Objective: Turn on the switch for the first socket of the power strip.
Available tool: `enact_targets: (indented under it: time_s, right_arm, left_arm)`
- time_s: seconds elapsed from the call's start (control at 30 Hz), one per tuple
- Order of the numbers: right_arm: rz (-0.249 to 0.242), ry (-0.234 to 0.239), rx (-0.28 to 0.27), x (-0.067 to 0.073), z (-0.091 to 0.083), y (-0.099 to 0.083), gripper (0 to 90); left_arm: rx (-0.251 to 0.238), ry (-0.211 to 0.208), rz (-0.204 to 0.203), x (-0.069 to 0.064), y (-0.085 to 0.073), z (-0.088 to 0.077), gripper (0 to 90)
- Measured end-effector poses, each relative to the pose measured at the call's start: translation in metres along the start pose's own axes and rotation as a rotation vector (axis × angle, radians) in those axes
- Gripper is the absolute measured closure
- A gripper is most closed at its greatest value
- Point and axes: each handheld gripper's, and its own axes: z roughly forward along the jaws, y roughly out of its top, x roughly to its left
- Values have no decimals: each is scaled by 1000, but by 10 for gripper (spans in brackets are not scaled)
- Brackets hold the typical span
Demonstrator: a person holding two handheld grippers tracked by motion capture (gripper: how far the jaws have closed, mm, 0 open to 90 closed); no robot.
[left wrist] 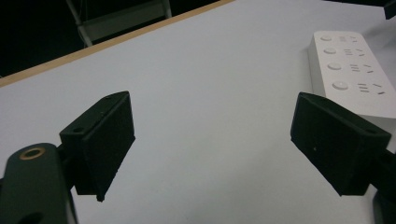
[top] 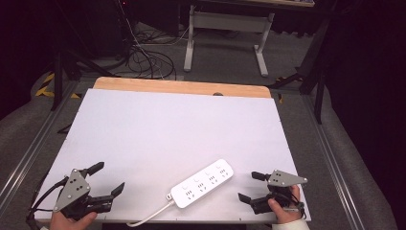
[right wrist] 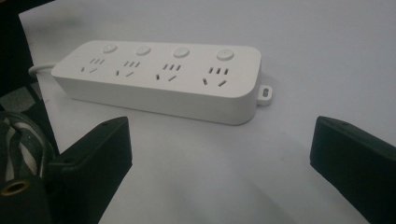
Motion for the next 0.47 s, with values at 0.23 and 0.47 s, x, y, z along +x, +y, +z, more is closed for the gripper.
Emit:
enact_targets:
  time_s: [0.23, 0.47]
  right_arm:
    - [-78, -76, -30, 1, -4, 3, 62]
    - [-134, -105, -71, 6, -9, 7, 62]
  left_arm:
    - [-6, 15, 0, 0, -2, -1, 141]
    - [-21, 37, 27, 0, -2, -2, 140]
